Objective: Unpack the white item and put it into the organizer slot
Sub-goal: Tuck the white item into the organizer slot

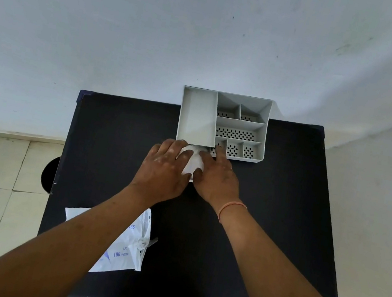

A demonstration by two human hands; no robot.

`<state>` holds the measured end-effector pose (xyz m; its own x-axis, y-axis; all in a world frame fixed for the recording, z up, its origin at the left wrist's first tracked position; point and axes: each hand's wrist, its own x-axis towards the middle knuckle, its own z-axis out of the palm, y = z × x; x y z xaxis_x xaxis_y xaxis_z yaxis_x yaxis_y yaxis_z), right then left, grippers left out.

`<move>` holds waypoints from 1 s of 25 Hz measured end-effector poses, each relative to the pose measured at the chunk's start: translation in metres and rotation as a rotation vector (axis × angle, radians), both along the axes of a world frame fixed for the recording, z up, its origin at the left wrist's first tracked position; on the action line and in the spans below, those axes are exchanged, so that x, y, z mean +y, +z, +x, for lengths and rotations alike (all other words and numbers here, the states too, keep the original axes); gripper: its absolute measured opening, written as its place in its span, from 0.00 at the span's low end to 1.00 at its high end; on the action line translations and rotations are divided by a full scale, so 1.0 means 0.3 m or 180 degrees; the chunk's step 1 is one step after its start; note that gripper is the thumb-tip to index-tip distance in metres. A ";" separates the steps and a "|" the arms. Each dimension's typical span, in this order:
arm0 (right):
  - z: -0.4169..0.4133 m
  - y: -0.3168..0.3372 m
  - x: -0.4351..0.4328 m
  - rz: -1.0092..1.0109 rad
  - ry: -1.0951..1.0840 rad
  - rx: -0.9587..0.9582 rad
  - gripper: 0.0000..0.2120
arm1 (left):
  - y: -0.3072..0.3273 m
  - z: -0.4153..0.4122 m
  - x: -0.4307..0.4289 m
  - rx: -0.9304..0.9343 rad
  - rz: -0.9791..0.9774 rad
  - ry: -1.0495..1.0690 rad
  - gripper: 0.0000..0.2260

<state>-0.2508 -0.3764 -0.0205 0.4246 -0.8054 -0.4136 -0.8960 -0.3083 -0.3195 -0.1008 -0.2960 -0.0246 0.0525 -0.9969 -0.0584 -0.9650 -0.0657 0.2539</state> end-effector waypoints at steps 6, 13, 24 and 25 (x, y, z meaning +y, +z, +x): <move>-0.017 -0.052 -0.011 0.0756 -0.0097 -0.0015 0.30 | -0.060 -0.010 0.001 0.0036 0.0539 -0.0584 0.30; -0.031 -0.021 0.023 -0.0098 -0.0422 -0.0432 0.25 | -0.046 -0.054 -0.059 -0.0196 0.1078 -0.0730 0.37; -0.073 -0.054 0.021 -0.0782 0.1217 -0.0320 0.32 | -0.041 -0.056 0.128 0.0056 -0.0228 0.0088 0.22; -0.070 -0.057 0.018 -0.0692 0.1332 -0.0152 0.33 | -0.047 -0.059 0.134 0.0002 -0.0222 0.0132 0.21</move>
<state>-0.2717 -0.3708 -0.0376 0.7455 -0.6268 -0.2264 -0.6664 -0.7040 -0.2455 -0.1186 -0.2558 -0.0388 0.0938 -0.9955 0.0112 -0.9616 -0.0877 0.2600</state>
